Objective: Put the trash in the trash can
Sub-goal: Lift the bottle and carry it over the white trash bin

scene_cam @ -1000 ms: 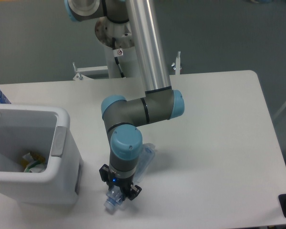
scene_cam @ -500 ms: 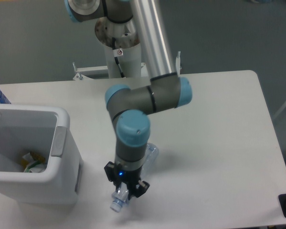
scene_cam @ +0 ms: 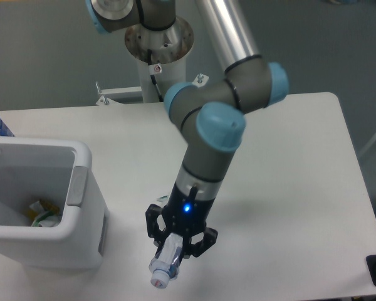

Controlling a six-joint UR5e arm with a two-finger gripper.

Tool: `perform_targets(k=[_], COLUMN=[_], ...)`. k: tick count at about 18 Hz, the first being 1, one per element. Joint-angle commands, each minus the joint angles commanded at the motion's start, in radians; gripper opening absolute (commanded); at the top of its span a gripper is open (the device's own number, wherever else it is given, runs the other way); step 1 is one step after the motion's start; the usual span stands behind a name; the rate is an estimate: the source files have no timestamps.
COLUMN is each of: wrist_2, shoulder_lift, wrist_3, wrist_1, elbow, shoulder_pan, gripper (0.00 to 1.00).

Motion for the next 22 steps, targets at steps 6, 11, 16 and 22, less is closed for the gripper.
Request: perform_targets(k=[6, 11, 16, 22], wrist_2=[-0.163, -0.321, -0.367, -0.367], shoulder_lift=[0.107, 0.15, 0.178, 0.149], wrist_3=[-0.021, -0.09, -0.14, -0.138], wrist_1=[0.003, 0.005, 0.006, 0.008], elbow=[0.014, 0.043, 0.075, 0.072], shoulder_pan=[0.006, -0.012, -0.08, -0.179], gripper=[0.18, 0.19, 0.22, 0.23])
